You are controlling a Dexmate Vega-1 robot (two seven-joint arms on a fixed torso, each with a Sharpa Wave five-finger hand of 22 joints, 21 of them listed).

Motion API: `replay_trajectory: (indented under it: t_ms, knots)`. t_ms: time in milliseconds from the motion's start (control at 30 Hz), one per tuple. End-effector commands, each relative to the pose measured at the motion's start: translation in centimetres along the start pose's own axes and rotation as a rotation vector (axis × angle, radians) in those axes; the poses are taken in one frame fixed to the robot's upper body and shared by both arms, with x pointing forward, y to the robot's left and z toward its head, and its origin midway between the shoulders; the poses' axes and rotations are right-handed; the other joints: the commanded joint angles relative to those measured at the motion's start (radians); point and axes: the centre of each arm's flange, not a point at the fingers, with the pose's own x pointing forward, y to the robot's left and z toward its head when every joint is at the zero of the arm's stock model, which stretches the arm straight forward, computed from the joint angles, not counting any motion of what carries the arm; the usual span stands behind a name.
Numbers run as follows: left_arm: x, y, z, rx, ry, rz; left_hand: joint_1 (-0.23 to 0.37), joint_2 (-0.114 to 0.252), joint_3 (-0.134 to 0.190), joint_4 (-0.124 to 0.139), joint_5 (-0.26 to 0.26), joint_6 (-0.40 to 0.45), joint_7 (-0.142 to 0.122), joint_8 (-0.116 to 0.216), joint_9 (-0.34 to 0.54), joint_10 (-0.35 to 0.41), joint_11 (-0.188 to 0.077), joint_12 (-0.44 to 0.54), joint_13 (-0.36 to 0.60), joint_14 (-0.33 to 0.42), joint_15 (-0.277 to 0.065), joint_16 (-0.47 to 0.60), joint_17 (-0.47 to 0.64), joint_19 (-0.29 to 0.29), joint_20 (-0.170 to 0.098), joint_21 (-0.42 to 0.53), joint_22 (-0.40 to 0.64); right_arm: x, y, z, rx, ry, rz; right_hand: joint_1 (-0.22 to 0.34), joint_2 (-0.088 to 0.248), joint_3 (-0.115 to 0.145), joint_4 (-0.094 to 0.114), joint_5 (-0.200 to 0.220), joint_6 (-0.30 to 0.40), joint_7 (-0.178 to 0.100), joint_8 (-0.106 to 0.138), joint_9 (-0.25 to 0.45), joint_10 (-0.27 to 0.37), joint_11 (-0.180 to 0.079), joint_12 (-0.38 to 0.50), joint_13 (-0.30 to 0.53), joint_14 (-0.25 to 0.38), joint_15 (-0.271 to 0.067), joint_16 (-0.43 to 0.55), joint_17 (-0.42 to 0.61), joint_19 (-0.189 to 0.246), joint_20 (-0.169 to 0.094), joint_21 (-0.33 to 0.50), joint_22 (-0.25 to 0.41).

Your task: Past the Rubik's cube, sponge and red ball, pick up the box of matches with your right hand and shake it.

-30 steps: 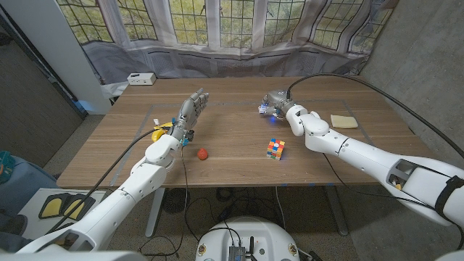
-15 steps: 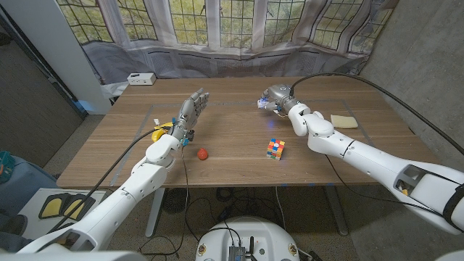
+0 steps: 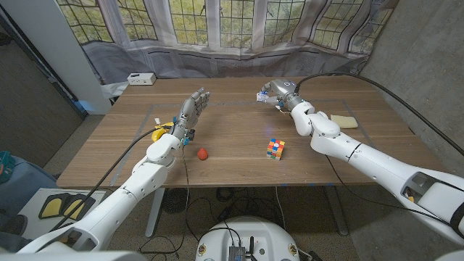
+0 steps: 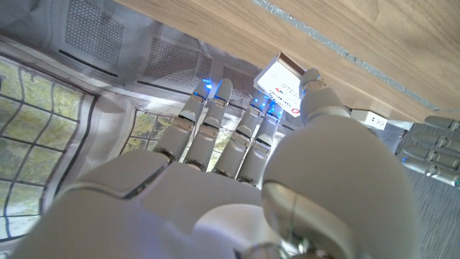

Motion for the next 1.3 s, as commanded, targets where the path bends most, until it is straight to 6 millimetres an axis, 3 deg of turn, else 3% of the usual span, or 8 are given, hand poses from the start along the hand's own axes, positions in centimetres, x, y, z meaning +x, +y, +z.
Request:
replay_trajectory:
  t_ms: [33, 833, 967, 1300]
  knots:
    - [0.3, 0.0, 0.1, 0.003, 0.002, -0.010, 0.000, 0.003, 0.006, 0.000, -0.001, 0.007, -0.007, -0.001, 0.005, 0.008, -0.001, -0.001, 0.005, 0.000, 0.005, -0.001, 0.002, 0.004, 0.008, 0.004, 0.005, -1.4, -2.1, 0.1, 0.091, -0.016, -0.097, -0.003, 0.009, 0.000, 0.008, -0.003, 0.014, 0.000, 0.004, 0.005, 0.016, -0.002, 0.006, 0.002, 0.011, -0.080, 0.004, 0.005, 0.011, 0.001, -0.004, 0.002]
    - [0.3, 0.1, -0.2, -0.008, -0.006, -0.010, 0.000, 0.002, 0.006, 0.000, -0.001, 0.007, -0.007, -0.001, 0.005, 0.009, -0.001, -0.001, 0.005, 0.001, -0.006, -0.001, 0.002, 0.004, 0.011, 0.005, 0.005, -2.7, -3.4, 0.6, 0.154, -0.041, -0.177, 0.001, 0.015, -0.004, 0.006, -0.006, 0.028, -0.001, 0.007, 0.007, 0.028, -0.002, 0.004, 0.004, 0.029, -0.086, 0.012, 0.015, 0.020, -0.005, -0.004, 0.002]
    - [0.4, 0.2, -0.3, -0.010, -0.006, -0.009, 0.000, 0.002, 0.007, 0.000, -0.001, 0.008, -0.008, -0.001, 0.005, 0.011, 0.000, 0.000, 0.005, 0.002, -0.006, -0.001, 0.002, 0.004, 0.011, 0.005, 0.005, -3.1, -3.6, -0.1, 0.218, -0.022, -0.201, 0.001, 0.019, -0.008, 0.007, -0.009, 0.029, -0.001, 0.006, 0.008, 0.031, -0.002, 0.002, 0.003, 0.043, -0.091, 0.019, 0.020, 0.045, -0.025, 0.004, 0.002]
    - [1.0, 0.2, -0.4, -0.013, -0.008, -0.020, 0.000, 0.002, 0.007, -0.001, -0.001, 0.012, -0.006, 0.000, 0.005, 0.017, 0.001, 0.002, 0.005, 0.004, -0.002, 0.000, 0.002, 0.004, 0.011, 0.005, 0.005, -5.5, -5.8, -4.2, 0.535, 0.049, -0.381, 0.001, 0.026, -0.014, 0.008, -0.012, 0.051, 0.001, 0.012, 0.010, 0.048, -0.001, 0.008, 0.008, 0.059, -0.091, 0.028, 0.027, 0.061, -0.027, 0.007, 0.003]
